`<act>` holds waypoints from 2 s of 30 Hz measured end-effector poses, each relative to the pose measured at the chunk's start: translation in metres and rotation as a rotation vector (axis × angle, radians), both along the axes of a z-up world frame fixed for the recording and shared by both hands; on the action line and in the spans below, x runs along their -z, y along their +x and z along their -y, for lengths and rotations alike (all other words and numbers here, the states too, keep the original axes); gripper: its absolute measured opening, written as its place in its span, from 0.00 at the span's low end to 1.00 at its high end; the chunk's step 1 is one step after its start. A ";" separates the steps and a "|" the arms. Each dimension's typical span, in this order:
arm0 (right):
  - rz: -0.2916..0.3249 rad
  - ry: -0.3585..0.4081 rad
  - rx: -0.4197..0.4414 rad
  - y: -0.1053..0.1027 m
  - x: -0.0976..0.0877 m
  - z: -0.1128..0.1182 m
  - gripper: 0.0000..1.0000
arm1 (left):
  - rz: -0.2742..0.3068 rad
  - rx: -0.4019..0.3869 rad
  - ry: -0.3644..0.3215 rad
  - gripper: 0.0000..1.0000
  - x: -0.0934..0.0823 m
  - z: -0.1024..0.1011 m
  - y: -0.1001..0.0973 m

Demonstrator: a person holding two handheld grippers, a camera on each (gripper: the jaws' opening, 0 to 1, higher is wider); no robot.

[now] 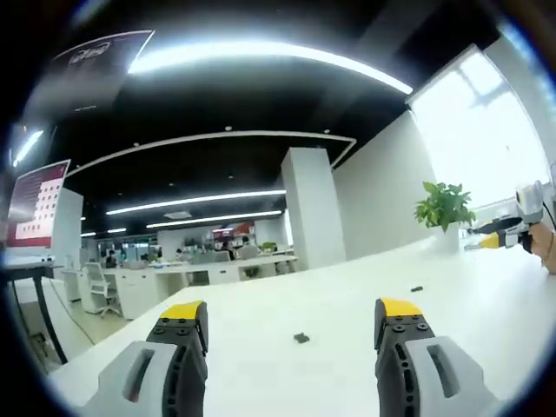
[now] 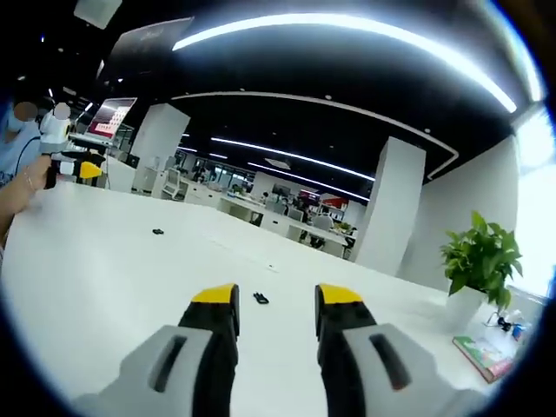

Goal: Snap the two parts of the plastic buckle together until the buckle closes and remains connected.

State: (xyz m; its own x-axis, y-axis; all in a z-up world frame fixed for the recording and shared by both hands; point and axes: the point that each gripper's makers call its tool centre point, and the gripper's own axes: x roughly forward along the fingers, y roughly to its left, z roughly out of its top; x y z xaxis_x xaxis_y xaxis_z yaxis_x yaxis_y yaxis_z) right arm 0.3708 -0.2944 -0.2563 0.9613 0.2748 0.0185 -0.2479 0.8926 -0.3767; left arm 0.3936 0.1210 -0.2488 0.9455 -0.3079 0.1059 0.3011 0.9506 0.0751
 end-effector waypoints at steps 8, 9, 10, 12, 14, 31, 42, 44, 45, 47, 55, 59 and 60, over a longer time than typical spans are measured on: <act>0.137 0.035 -0.056 -0.007 -0.024 -0.011 0.49 | -0.002 0.004 -0.015 0.80 -0.001 -0.001 -0.003; 0.137 0.038 -0.060 -0.007 -0.024 -0.011 0.49 | -0.002 0.004 -0.015 0.80 -0.001 -0.001 -0.003; 0.133 0.044 -0.060 -0.006 -0.024 -0.011 0.49 | -0.002 0.003 -0.014 0.80 -0.001 -0.001 -0.003; 0.111 0.043 -0.046 -0.005 -0.020 -0.009 0.48 | -0.003 0.002 -0.014 0.80 -0.001 -0.001 -0.003; 0.088 0.042 -0.026 -0.003 -0.017 -0.005 0.48 | -0.005 0.007 -0.013 0.80 -0.001 0.000 -0.003; 0.035 0.175 -0.023 -0.006 -0.014 -0.002 0.29 | -0.020 0.015 -0.002 0.79 0.002 0.004 -0.002; 0.044 0.113 -0.033 -0.004 -0.012 -0.007 0.41 | -0.034 0.013 0.007 0.79 0.006 0.004 0.000; 0.036 0.104 -0.034 -0.003 -0.010 -0.007 0.41 | -0.035 0.013 0.008 0.79 0.006 0.004 0.000; 0.031 0.102 -0.033 -0.003 -0.009 -0.007 0.41 | -0.036 0.013 0.010 0.79 0.006 0.004 0.000; 0.020 0.098 -0.033 -0.003 -0.007 -0.008 0.41 | -0.037 0.012 0.013 0.79 0.006 0.004 0.000; -0.035 0.002 0.006 0.000 0.005 -0.006 0.41 | -0.046 0.009 0.022 0.78 0.008 0.004 0.001; -0.027 -0.019 0.014 -0.001 0.004 -0.005 0.41 | -0.046 0.006 0.031 0.78 0.008 0.004 0.001; -0.027 -0.021 0.012 -0.001 0.003 -0.006 0.41 | -0.042 0.005 0.033 0.78 0.007 0.004 0.000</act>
